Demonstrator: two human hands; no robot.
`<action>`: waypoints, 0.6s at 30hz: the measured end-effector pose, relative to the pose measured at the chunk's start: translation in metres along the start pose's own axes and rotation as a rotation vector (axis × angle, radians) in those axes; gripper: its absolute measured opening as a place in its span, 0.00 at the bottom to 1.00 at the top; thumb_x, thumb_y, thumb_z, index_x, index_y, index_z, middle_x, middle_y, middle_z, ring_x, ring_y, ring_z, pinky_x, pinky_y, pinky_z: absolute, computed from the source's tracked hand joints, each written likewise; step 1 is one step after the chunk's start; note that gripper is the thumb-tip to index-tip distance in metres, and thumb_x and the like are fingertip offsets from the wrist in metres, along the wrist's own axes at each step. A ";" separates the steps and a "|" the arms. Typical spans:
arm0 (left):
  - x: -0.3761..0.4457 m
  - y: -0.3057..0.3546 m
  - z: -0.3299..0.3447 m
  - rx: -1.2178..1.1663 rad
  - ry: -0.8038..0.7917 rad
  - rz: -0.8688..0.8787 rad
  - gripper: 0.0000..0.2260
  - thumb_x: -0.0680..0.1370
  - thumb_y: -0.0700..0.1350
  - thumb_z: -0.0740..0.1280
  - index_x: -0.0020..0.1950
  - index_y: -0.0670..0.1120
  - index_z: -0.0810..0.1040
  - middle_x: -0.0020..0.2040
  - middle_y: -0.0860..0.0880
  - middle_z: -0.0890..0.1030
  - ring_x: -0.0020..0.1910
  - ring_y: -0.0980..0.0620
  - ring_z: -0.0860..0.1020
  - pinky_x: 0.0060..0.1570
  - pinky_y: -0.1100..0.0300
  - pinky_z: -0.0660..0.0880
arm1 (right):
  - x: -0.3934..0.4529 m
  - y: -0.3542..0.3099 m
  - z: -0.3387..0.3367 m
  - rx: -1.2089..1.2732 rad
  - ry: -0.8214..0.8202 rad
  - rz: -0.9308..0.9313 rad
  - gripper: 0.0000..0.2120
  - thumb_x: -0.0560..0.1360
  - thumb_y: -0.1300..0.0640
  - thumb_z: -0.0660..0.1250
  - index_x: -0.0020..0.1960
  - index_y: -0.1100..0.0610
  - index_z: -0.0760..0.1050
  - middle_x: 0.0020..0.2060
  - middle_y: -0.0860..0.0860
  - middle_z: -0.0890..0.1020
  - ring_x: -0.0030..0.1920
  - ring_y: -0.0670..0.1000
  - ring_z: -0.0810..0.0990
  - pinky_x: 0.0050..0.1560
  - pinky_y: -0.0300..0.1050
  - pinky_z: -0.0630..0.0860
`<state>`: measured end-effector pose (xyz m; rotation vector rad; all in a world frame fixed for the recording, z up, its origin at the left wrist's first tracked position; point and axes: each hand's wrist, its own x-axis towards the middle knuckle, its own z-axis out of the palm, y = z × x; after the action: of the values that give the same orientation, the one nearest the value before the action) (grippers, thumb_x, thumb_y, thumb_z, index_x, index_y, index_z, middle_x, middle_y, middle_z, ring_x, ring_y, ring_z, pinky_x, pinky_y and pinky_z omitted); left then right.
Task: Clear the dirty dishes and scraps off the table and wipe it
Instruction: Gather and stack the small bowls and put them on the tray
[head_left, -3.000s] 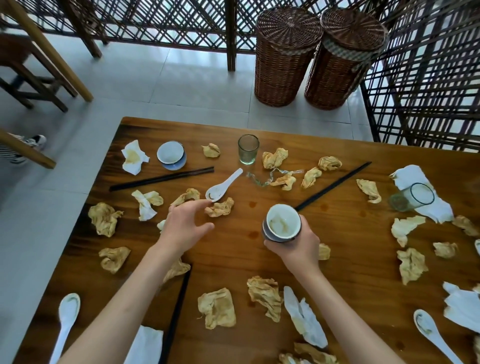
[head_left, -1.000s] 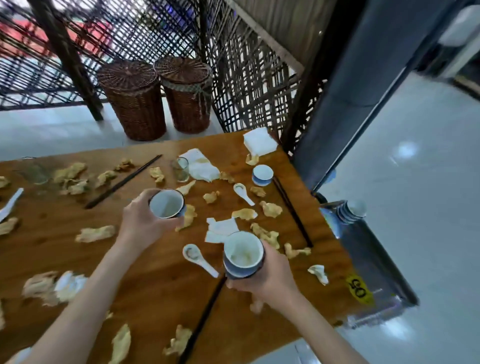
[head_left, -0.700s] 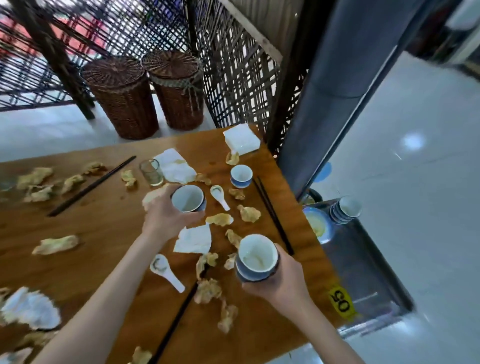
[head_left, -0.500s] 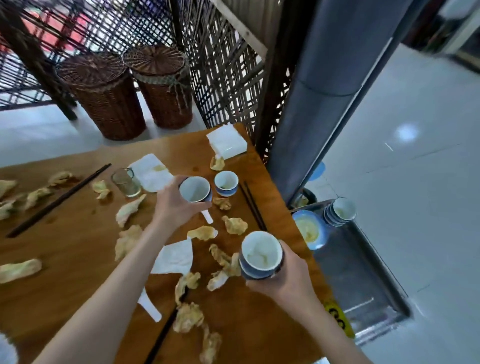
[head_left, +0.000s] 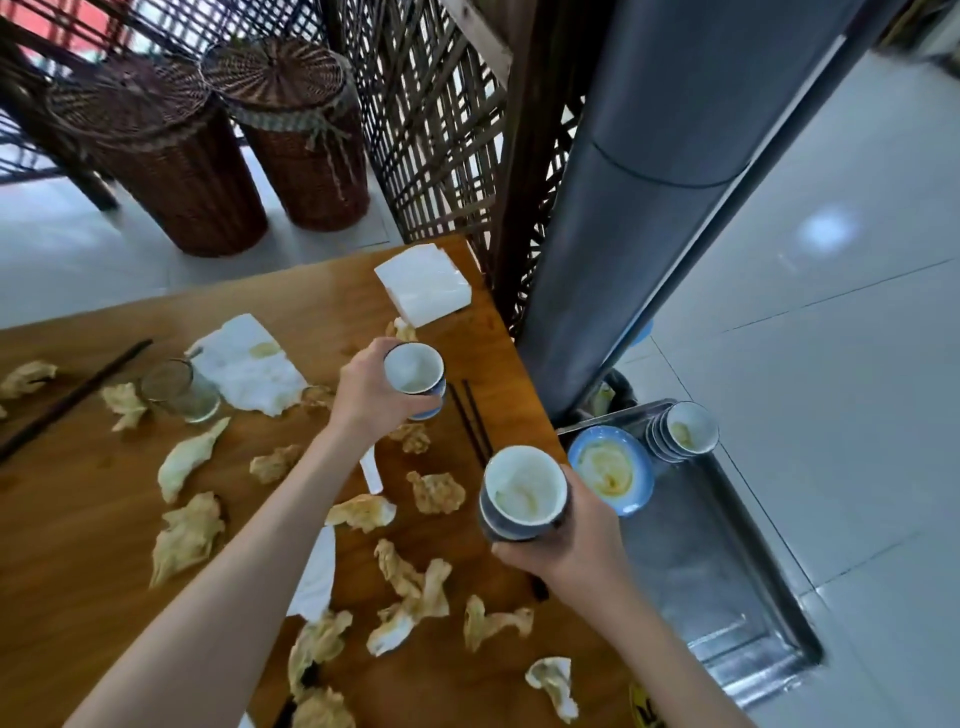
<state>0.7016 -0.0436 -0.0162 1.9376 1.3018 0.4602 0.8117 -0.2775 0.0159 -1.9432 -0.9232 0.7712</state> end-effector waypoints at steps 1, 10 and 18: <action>0.001 0.000 0.002 0.009 -0.007 -0.001 0.34 0.61 0.49 0.81 0.64 0.48 0.71 0.58 0.48 0.76 0.54 0.50 0.72 0.51 0.55 0.73 | 0.002 0.000 0.000 0.008 -0.004 0.003 0.30 0.50 0.46 0.78 0.50 0.40 0.72 0.46 0.38 0.80 0.49 0.38 0.78 0.49 0.42 0.78; 0.007 -0.007 0.006 0.029 -0.026 0.016 0.36 0.61 0.50 0.80 0.65 0.49 0.70 0.59 0.49 0.75 0.56 0.49 0.72 0.52 0.53 0.72 | 0.010 0.007 -0.009 0.029 0.004 0.011 0.30 0.50 0.47 0.79 0.50 0.39 0.72 0.45 0.35 0.80 0.49 0.36 0.78 0.46 0.35 0.76; 0.003 -0.021 0.024 -0.157 0.023 -0.048 0.38 0.57 0.49 0.82 0.62 0.56 0.67 0.54 0.57 0.74 0.55 0.54 0.72 0.50 0.60 0.72 | 0.011 0.016 -0.009 0.031 0.005 0.018 0.30 0.51 0.50 0.81 0.50 0.40 0.72 0.46 0.34 0.79 0.50 0.37 0.77 0.46 0.35 0.76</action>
<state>0.7050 -0.0461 -0.0478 1.7721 1.2844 0.5459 0.8295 -0.2782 0.0047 -1.9280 -0.8864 0.7867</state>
